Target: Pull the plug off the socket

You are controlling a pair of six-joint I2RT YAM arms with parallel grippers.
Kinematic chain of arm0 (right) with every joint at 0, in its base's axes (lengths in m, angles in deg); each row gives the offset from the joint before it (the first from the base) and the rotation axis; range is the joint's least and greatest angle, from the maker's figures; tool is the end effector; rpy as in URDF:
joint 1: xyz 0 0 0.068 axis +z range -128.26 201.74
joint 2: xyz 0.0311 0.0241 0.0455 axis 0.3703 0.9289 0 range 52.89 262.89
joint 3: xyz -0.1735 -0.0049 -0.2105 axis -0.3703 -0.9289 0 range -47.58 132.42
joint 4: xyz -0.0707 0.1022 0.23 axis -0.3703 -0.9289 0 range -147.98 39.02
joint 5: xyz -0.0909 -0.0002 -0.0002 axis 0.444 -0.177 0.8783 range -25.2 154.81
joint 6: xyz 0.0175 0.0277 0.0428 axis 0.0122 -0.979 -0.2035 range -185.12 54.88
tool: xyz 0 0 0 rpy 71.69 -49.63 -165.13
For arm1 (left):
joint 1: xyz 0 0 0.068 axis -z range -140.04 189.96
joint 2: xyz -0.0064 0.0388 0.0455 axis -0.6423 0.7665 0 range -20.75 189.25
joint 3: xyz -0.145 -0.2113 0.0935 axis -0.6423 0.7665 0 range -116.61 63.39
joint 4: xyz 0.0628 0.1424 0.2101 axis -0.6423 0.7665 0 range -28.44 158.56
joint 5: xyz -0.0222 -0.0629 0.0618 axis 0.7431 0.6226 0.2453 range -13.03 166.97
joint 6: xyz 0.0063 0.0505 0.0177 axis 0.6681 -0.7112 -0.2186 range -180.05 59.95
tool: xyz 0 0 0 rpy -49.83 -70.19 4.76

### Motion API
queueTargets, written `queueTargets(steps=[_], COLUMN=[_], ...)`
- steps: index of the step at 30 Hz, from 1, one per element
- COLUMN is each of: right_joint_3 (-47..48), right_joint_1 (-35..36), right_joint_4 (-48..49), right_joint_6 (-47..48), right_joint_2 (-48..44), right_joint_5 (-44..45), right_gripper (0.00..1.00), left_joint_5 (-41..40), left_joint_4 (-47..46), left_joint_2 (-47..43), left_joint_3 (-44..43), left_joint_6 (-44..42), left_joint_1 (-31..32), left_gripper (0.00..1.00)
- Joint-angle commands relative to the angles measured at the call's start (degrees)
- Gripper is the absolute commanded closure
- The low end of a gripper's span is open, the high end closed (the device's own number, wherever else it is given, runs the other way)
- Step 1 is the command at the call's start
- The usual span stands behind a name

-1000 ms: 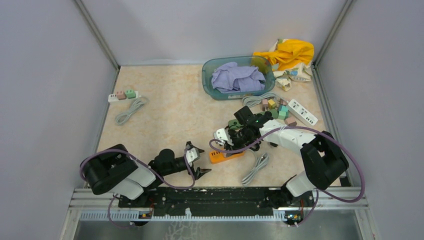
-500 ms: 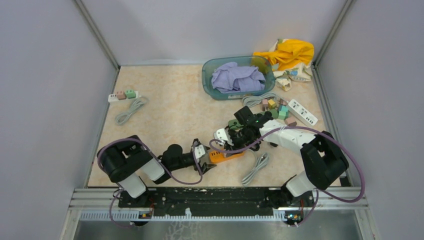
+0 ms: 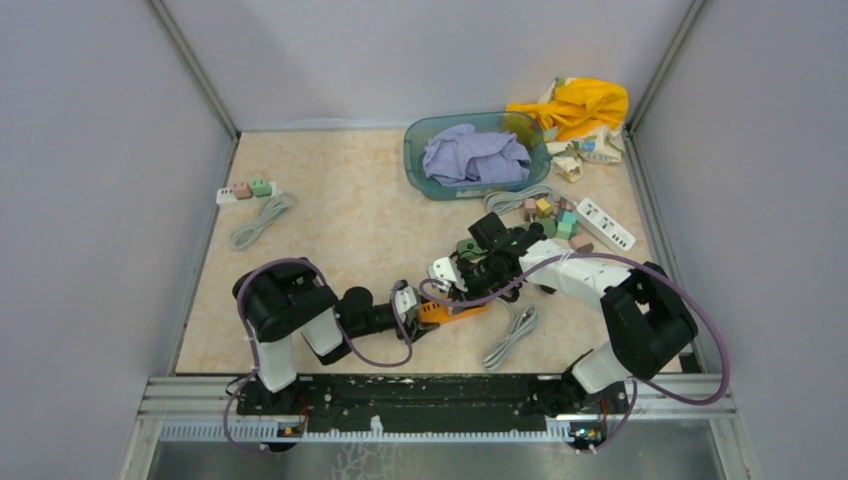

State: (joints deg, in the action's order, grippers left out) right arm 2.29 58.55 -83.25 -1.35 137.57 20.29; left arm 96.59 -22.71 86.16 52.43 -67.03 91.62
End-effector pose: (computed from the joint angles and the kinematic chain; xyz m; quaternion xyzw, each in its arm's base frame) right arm 0.2010 0.1816 0.1942 -0.7459 0.5216 0.3181 0.2653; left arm 0.1372 -0.1928 0.0944 0.4679 0.6135 -0.3588 0.5253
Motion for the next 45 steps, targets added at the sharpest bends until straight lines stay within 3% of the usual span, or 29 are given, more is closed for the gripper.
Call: queueTargets(steps=[1, 5, 12, 18, 24, 30, 36, 45], right_joint_3=[-0.1, 0.0, -0.6, -0.2, -0.8, -1.3, -0.9, -1.4], right_joint_1=[-0.3, -0.2, 1.4, 2.2, 1.7, 1.7, 4.9, 2.9], right_joint_4=[1.1, 1.3, 4.5, 7.1, 5.5, 2.8, 6.5, 10.1], right_joint_6=[1.0, 0.8, -2.4, -5.9, -2.6, 0.9, -4.5, -7.3], right_joint_2=[-1.4, -1.1, -0.8, 0.0, -1.1, -1.4, 0.0, -1.2], right_joint_5=[-2.9, -2.8, -0.3, 1.5, 5.2, 0.5, -0.6, 3.9], right_gripper=[0.95, 0.95, 0.96, 0.99, 1.00, 1.00, 1.00, 1.00], left_joint_5=[1.7, 1.7, 1.8, 1.9, 1.0, 1.1, 1.1, 0.8], left_joint_4=[-2.0, -1.0, -0.3, 1.2, 1.5, 2.0, 2.6, 3.0], left_joint_2=[0.7, 0.9, 1.3, 0.9, 0.2, 0.0, -0.1, -0.7], left_joint_3=[-1.6, -1.7, -1.3, -1.2, -0.6, -0.7, -0.9, -0.6], left_joint_6=[0.8, 0.6, 1.5, 1.9, 2.1, 2.4, 2.6, 2.3], left_joint_1=[0.4, 0.5, 0.5, 0.5, 0.5, 0.5, 0.5, 0.5], left_gripper=[0.33, 0.45, 0.80, 0.97, 1.00, 1.00, 1.00, 1.00])
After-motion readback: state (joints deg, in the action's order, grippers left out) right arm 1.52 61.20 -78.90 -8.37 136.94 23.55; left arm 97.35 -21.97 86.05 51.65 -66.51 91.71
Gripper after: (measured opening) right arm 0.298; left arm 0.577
